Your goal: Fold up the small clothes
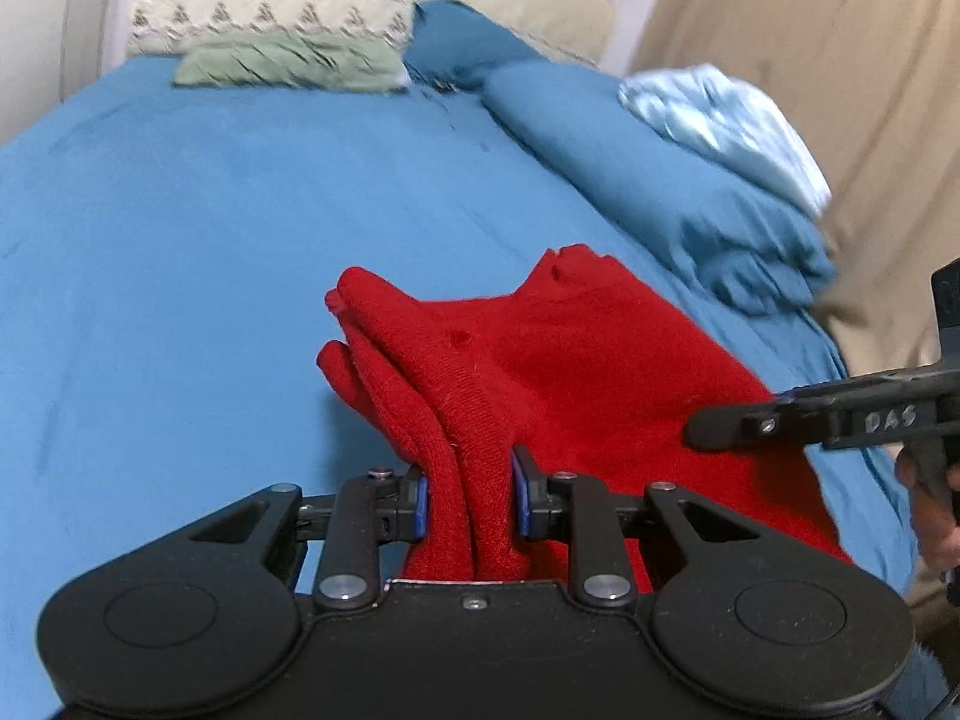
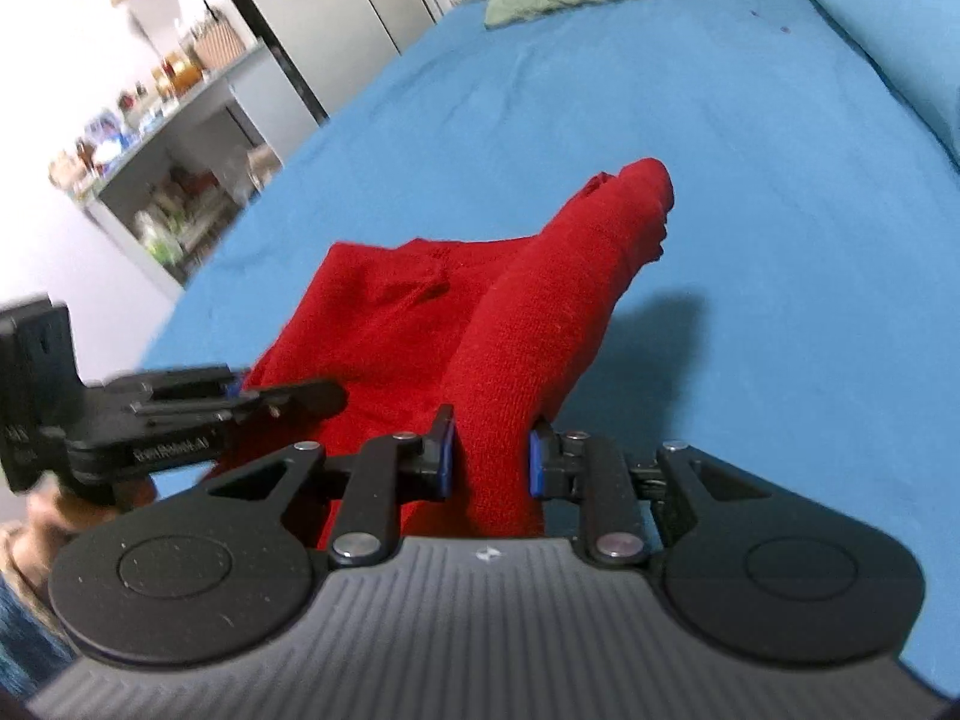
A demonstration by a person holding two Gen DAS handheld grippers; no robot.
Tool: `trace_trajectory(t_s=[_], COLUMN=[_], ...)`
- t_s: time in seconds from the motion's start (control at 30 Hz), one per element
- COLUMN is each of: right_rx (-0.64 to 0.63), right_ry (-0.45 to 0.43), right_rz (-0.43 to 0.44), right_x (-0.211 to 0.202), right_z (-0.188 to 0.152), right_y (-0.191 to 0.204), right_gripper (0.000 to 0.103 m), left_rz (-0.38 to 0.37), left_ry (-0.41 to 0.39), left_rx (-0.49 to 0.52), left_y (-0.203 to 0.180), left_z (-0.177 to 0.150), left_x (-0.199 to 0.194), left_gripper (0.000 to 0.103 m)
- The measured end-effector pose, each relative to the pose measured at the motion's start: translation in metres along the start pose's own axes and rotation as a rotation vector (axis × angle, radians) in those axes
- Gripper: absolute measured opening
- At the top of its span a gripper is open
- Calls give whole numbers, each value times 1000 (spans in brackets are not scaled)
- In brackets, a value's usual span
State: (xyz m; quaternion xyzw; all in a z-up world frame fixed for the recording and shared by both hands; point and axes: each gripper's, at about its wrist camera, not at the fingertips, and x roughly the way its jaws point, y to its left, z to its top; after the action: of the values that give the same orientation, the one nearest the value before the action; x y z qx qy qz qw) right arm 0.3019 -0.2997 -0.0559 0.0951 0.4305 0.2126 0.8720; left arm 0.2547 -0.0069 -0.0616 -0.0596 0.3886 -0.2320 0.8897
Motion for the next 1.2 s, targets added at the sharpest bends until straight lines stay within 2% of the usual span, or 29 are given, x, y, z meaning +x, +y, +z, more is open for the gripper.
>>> trace_trajectory(t_s=[0.17,0.27,0.4,0.47,0.5,0.53,0.57,0.6,0.63,0.7,0.77,0.87,1.03,1.13,1.2], right_rx=[46,76,81,65,54,43,35,30,28,27,23,34,93,61,35], right_ry=[-2,-31,-49,-39,-38,-53,-82,-116,-132,-126,-96,-53,-65,-99,-144], right_rz=[-13,-8,9,1,-10,-23,-36,-52,-70,-129,-190,-225,-211,-203,-186], right_x=[27,46,52,48,44,38,32,26,22,23,32,48,48,32,10], right_z=[-58,-78,-94,-94,-90,-89,-88,-87,-87,-85,-87,-92,-100,-95,-89], right_y=[-31,-47,-56,-55,-57,-56,-55,-54,-55,-60,-65,-72,-80,-68,-53], right_gripper=[38,39,43,52,66,81,87,92,92,91,91,90,92,92,92], left_rz=[49,89,89,96,109,133,157,183,203,232,255,276,274,285,290], left_ry=[48,44,36,29,23,9,-16,-46,-72,-77,-34,25,37,24,-10], left_rx=[9,-5,-33,-37,-36,-33,-29,-27,-27,-30,-37,-13,-52,-49,-27], left_y=[-8,3,8,4,1,1,1,2,5,12,18,21,29,22,9], left_z=[-36,-50,-60,-57,-54,-54,-54,-55,-57,-58,-61,-69,-69,-65,-58], left_x=[33,46,48,47,46,40,32,24,19,18,28,47,55,39,21], left_gripper=[28,28,31,39,43,52,68,77,87,87,84,84,86,80,80])
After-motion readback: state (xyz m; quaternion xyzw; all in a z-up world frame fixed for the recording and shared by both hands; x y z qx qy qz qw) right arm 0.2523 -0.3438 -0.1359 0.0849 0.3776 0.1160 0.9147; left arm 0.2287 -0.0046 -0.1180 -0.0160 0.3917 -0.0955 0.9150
